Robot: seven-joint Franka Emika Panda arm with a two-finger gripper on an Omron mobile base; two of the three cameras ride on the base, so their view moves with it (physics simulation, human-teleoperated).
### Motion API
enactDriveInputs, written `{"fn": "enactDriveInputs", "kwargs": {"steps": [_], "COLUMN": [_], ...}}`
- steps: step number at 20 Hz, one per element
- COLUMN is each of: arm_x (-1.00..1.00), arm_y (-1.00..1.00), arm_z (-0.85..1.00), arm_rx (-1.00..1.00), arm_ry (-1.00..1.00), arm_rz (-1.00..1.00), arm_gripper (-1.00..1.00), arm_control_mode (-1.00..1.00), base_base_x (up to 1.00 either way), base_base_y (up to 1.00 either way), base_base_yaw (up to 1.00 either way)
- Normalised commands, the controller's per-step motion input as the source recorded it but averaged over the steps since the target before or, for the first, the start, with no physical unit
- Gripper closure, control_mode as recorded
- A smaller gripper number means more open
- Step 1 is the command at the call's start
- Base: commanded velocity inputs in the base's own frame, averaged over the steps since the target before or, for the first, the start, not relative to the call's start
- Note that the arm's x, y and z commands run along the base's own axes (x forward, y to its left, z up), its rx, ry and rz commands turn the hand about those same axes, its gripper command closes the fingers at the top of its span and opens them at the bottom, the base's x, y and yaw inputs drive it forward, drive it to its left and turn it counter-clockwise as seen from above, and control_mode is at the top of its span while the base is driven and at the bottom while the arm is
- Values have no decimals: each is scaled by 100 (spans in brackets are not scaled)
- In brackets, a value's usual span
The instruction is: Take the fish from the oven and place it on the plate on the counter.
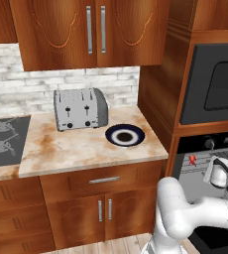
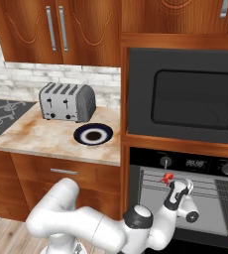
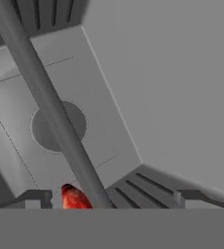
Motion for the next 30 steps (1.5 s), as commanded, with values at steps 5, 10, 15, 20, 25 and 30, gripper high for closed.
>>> {"fn": "enactDriveInputs", "kwargs": {"steps": [5, 10, 15, 20, 25, 30], "arm_x": [32, 37, 8, 0, 0, -10], "arm_y": [0, 0, -14, 0, 0, -1], "arm_z": [-72, -37, -18, -22, -32, -34], "arm_rx": [1, 5, 11, 6, 4, 0], "arm_ry": [-21, -29, -4, 0, 0, 11], "arm_rz": [-3, -9, -4, 0, 0, 0], "arm_gripper": [-100, -100, 100, 100, 100, 100], "arm_control_mode": [-100, -100, -100, -100, -100, -100], "base_base_x": [0, 0, 0, 0, 0, 0], "base_base_y": [0, 0, 0, 0, 0, 0], "base_base_yaw": [0, 0, 0, 0, 0, 0]}}
